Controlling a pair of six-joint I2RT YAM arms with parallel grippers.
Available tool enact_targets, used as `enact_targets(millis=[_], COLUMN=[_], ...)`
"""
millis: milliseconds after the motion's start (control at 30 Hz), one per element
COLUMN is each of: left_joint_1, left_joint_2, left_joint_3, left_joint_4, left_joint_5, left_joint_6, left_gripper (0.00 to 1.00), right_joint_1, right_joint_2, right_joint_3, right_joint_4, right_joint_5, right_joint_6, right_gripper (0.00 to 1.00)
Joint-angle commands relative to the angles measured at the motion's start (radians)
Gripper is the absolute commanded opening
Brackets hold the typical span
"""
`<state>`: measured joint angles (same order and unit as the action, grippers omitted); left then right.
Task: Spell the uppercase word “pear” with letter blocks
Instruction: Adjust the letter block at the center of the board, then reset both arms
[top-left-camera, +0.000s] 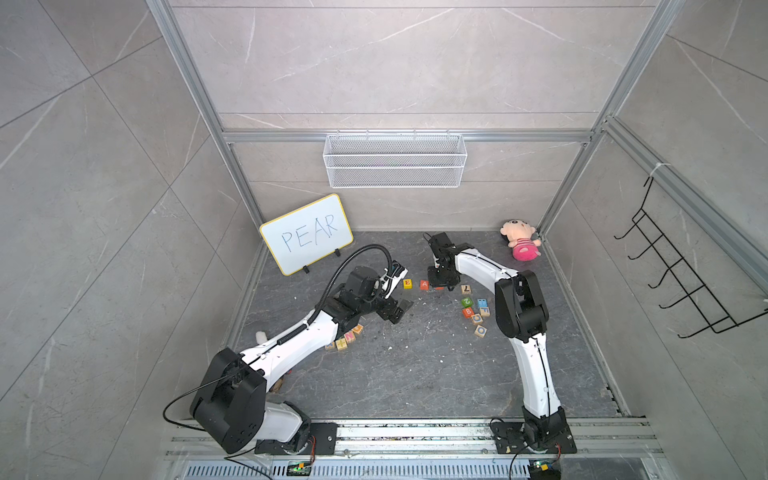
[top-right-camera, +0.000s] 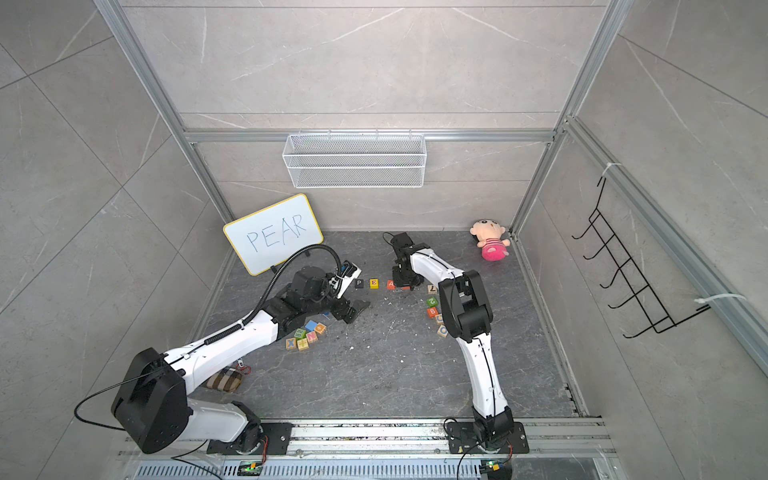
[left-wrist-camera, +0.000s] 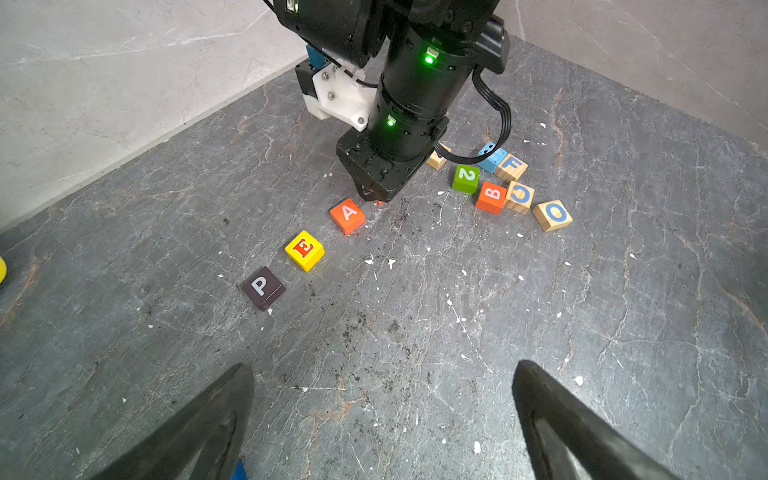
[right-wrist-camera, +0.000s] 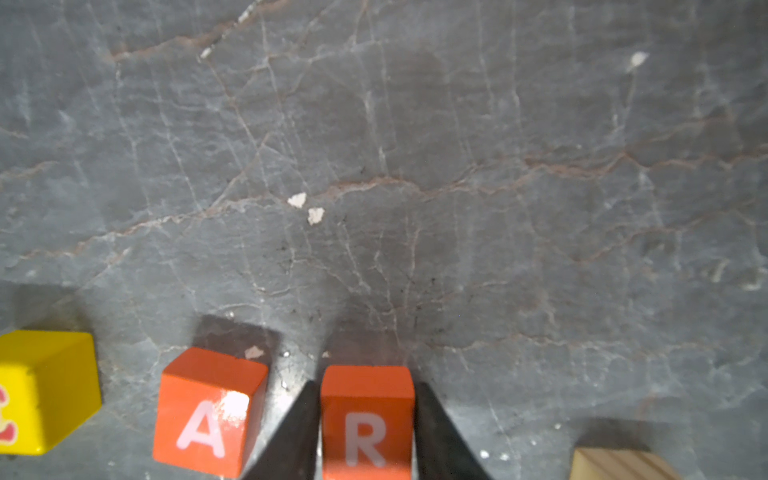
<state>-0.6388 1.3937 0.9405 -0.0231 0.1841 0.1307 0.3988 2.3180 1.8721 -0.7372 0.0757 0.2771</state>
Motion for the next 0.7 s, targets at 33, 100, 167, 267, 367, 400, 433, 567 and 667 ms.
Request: enact_targets(millis=[33,100,167,267,367,400,433,567,667], left_joint_1=[0.004,0.005,0.005,0.009,0.023,0.028,0.032,0.043,0.053], left_joint_2=[-0.019,-0.018,-0.015,-0.013,-0.009,-0.006,-0.003,0.014,0.033], left_joint_3=[0.018,0.018,0.018,0.015,0.014,0.015,0.016,0.024,0.033], left_joint_4=[0.028,0.030,0.031,0.039,0.050,0.051,0.057,0.071,0.087], left_joint_5=[-0.008,-0.008,-0.011,-0.009,0.007,0.013,0.017,0.027,0.033], left_joint_6=[-0.012,-0.013,-0.012,-0.014,-0.024,-0.030,-0.033,-0.034,-0.048], left_gripper=[1.00,1.00,1.00,1.00,1.00,1.00,1.00,1.00,1.00], right_joint_1=[-0.001,-0.002,-0.002,-0.002,-0.001,-0.001,-0.001,-0.001,-0.001], right_joint_2=[0.011,0.006,-0.007,-0.025,-0.052,-0.064,-0.079,-0.145,-0.189], right_joint_3=[0.005,0.009,0.011,0.013,0.014,0.010,0.003,-0.043,-0.070], right_joint_4=[-0.017,-0.018,-0.018,-0.024,-0.032,-0.030,-0.028,-0.007,-0.008], right_joint_5=[-0.003,-0.005,-0.003,0.000,-0.005,-0.005,-0.005,-0.013,-0.038], right_joint_6=[0.013,0.014,0.014,0.013,0.011,0.010,0.011,0.014,0.013], right_gripper=[0.48,0.53,0.57,0.62,0.74,0.74,0.74,0.79,0.83])
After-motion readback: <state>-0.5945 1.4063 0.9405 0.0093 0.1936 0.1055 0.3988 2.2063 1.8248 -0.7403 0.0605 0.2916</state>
